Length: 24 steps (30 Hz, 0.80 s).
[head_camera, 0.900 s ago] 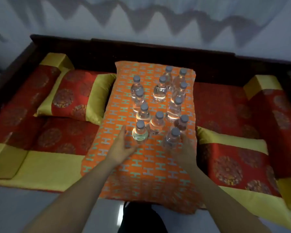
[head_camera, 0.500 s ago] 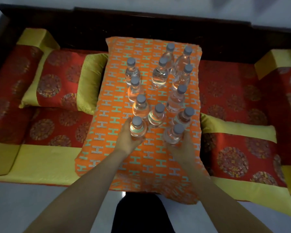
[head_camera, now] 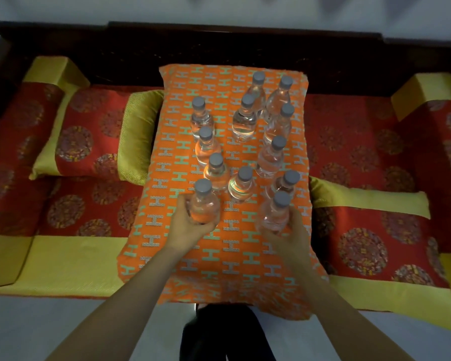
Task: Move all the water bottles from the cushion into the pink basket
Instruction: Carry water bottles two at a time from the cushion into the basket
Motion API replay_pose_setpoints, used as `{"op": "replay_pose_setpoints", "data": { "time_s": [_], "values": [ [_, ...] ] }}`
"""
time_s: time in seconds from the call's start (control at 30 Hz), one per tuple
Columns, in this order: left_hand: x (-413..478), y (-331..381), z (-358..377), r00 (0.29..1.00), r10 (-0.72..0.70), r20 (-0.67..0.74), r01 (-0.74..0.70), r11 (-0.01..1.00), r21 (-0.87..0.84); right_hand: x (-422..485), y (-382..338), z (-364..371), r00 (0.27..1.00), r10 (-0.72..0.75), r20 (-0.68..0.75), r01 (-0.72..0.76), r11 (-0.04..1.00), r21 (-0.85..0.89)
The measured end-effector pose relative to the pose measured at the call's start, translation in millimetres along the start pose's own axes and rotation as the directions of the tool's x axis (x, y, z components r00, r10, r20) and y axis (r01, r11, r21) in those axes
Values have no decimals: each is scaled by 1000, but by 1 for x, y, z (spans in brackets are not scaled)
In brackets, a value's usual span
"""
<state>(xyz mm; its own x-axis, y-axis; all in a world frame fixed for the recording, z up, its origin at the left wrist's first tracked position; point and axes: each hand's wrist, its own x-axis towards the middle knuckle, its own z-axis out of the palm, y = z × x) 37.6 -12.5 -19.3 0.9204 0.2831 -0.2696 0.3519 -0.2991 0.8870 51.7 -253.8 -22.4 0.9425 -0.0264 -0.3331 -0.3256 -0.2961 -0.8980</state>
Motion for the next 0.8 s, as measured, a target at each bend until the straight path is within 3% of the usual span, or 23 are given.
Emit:
{"op": "replay_pose_setpoints", "data": {
  "time_s": [0.13,0.4,0.63,0.8],
  "values": [
    [-14,12,-17,999,47,21,-44,993,-106,-18,-15,-11,983,-126,-131,123,992,-35],
    [-42,52,-21,967,230,107,-217,969,-122,-72,-41,-51,955,-189,-227,197,980,13],
    [-74,111,27,897,348,271,-306,934,-186,-154,-43,-129,869,-169,-464,195,981,9],
    [-126,152,103,804,409,431,-305,907,-291,-223,-23,-211,756,-39,-654,161,979,128]
  ]
}}
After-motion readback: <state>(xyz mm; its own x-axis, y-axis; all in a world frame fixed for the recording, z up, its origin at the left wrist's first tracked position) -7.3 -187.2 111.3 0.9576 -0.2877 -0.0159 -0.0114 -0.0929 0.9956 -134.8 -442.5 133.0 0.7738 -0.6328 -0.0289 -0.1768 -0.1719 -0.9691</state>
